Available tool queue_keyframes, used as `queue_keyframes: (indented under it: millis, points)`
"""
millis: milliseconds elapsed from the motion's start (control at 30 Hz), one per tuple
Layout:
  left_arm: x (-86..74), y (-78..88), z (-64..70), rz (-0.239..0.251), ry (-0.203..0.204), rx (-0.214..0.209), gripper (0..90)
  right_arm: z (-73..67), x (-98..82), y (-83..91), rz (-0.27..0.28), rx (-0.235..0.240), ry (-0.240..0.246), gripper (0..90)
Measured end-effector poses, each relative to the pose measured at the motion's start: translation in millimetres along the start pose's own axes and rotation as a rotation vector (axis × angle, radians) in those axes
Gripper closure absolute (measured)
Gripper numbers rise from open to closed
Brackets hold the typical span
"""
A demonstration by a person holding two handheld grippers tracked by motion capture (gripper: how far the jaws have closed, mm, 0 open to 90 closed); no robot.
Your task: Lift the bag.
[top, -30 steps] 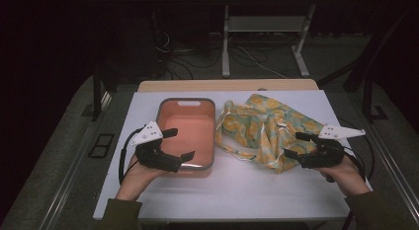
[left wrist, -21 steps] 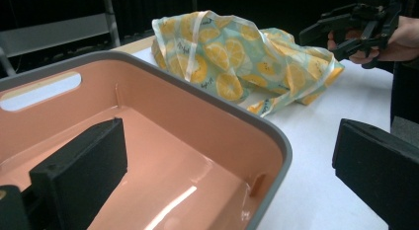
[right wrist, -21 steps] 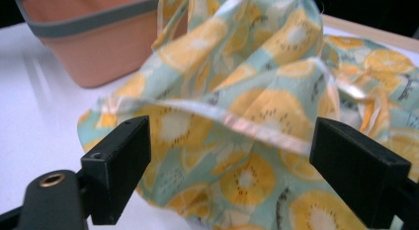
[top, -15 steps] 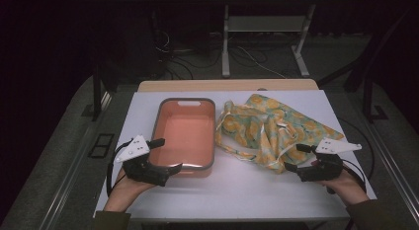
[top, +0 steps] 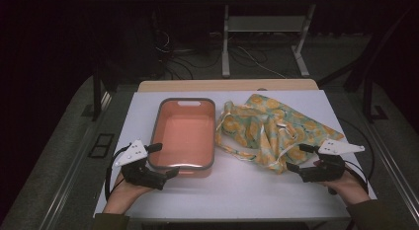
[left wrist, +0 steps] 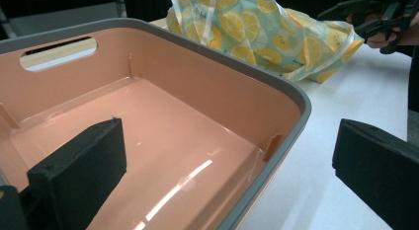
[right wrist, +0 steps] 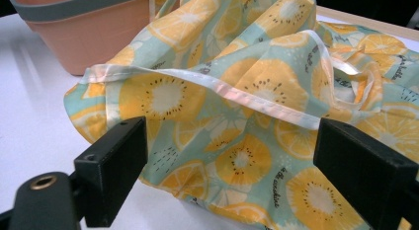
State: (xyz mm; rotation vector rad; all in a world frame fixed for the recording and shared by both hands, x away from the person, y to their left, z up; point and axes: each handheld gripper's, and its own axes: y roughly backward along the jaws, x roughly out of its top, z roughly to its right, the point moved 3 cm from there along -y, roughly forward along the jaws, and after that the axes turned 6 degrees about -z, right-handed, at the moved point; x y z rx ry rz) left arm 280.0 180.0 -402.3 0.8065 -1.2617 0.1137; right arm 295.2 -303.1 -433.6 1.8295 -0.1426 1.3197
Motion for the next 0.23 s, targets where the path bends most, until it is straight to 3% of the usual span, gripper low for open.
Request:
queue_keyframes:
  millis: [233]
  points:
    - [0.0, -1.2, 1.0, -0.005, 0.002, -0.008, 0.0, -1.3, 0.4, 0.2, 0.003, 0.007, 0.004, 13.0]
